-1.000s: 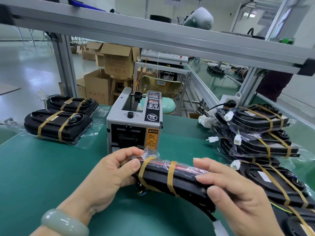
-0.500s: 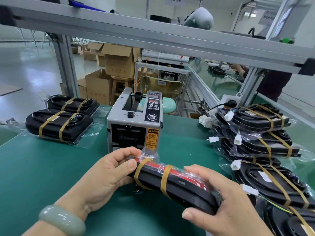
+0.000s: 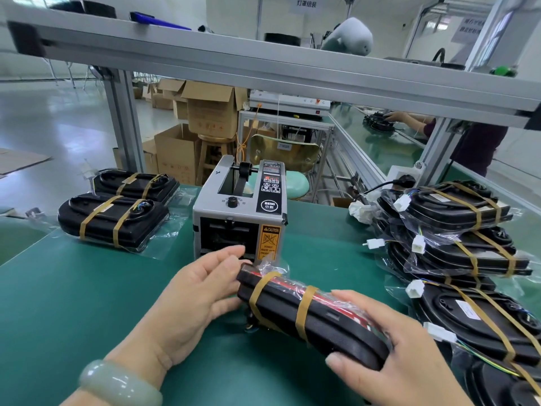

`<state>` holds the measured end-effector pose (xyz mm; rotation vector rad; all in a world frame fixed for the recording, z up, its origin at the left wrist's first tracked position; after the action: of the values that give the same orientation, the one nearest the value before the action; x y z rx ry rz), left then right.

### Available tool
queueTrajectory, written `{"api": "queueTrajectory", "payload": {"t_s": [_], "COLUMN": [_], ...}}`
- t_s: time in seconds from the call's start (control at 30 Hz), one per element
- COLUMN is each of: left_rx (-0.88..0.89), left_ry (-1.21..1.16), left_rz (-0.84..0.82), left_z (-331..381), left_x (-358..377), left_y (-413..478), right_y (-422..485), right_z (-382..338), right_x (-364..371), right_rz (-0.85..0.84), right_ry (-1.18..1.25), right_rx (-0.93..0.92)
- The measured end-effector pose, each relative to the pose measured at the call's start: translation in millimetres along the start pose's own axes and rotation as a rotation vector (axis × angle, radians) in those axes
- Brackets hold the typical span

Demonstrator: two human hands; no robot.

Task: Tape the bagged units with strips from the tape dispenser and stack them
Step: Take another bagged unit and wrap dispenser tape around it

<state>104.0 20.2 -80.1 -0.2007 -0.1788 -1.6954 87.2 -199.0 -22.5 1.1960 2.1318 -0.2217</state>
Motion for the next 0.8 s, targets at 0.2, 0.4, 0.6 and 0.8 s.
{"api": "queueTrajectory", "payload": {"t_s": [0.2,0.4,0.6,0.8], "left_rx": [-0.129,-0.195,-0.161,-0.139], "left_ry": [-0.086,-0.180,-0.188,-0.192], "left_rz": [0.483,0.469,0.541,0.636], "left_z": [-6.3,-6.7,0.1,-0.8], "left_x": [-43.5,-35.3,-36.5,-38.9], "left_y": [2.4,18.7,24.5,24.8], "right_y": [-5.7,-5.1,-4.8,-5.3], "right_z": [3.8,0.5,2.2,3.4], "right_x": [-10.5,-11.2,-7.9,-6.3], "right_rz": [0.110,0.139,0.113,0.105], "right_ry": [-0.045,-0.063,-0.065,-0.079], "right_rx": [0.001,-0.012,-0.002,0.002]}}
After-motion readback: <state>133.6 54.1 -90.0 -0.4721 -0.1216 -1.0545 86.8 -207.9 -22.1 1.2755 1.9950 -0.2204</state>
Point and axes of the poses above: each hand's wrist, its own y-axis towards the middle knuckle, its own x-axis out of the palm, z = x × y, the point moved 9 cm from there along y, towards the middle knuckle, and after that the axes turned 14 degrees about -z, right-handed, at the moved point
